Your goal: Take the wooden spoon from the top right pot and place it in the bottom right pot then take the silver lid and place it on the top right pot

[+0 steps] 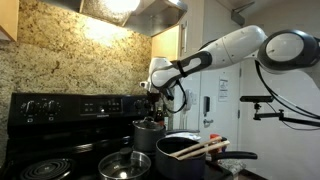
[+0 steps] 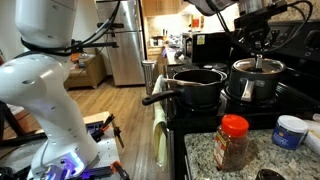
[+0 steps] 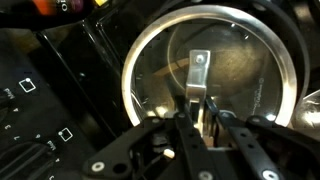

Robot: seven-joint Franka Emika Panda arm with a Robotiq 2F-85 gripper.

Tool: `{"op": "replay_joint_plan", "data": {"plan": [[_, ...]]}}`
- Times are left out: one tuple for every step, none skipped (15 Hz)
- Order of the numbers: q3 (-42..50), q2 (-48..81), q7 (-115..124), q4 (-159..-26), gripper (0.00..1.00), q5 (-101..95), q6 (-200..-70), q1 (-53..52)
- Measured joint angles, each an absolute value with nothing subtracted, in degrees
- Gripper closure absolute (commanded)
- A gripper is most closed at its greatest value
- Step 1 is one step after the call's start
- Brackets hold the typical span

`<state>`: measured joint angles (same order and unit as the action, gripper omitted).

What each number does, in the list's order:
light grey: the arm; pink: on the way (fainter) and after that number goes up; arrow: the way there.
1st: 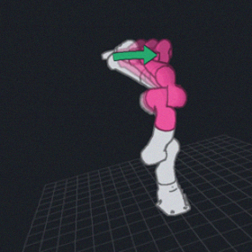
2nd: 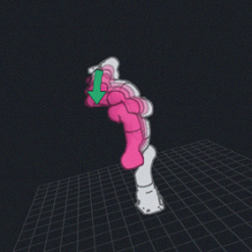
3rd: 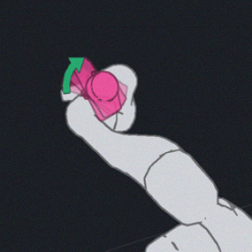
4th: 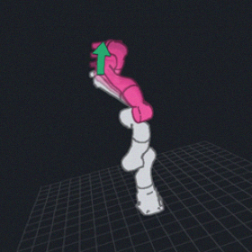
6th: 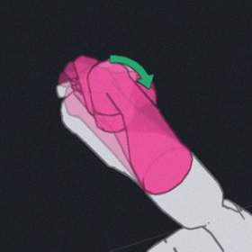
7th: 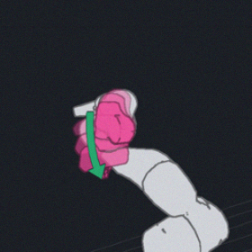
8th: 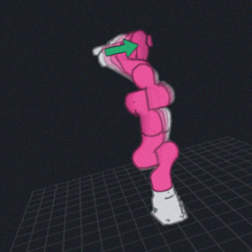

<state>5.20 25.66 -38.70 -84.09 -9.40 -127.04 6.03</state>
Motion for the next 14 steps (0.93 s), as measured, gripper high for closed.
{"op": "replay_joint_plan", "data": {"plan": [[5.12,25.66,-38.71,-84.09,0.88,-9.43,-127.04,6.03],[5.10,25.66,-38.71,-84.09,0.88,-9.43,-127.04,6.03],[5.07,25.66,-38.72,-84.09,0.88,-9.44,-127.04,6.03],[5.04,25.66,-38.81,-84.09,0.88,-9.44,-127.03,6.03],[5.01,25.66,-38.84,-84.08,0.88,-9.44,-127.01,6.03],[4.98,25.65,-38.84,-84.04,0.88,-9.44,-126.82,6.03],[4.93,25.64,-38.84,-83.99,0.88,-9.44,-126.48,6.03],[4.89,25.61,-38.84,-83.90,0.88,-9.44,-125.94,6.03],[4.89,25.59,-38.84,-83.77,0.88,-9.44,-125.19,6.03],[4.89,25.59,-38.84,-83.56,0.88,-9.44,-124.20,6.04],[4.89,25.59,-38.84,-83.34,0.88,-9.43,-123.45,6.05],[4.89,25.59,-38.84,-83.14,0.88,-9.43,-122.84,6.07],[4.89,25.59,-38.84,-82.97,0.88,-9.43,-122.23,6.11],[4.89,25.59,-38.84,-82.85,0.55,-9.43,-121.66,6.20]]}}
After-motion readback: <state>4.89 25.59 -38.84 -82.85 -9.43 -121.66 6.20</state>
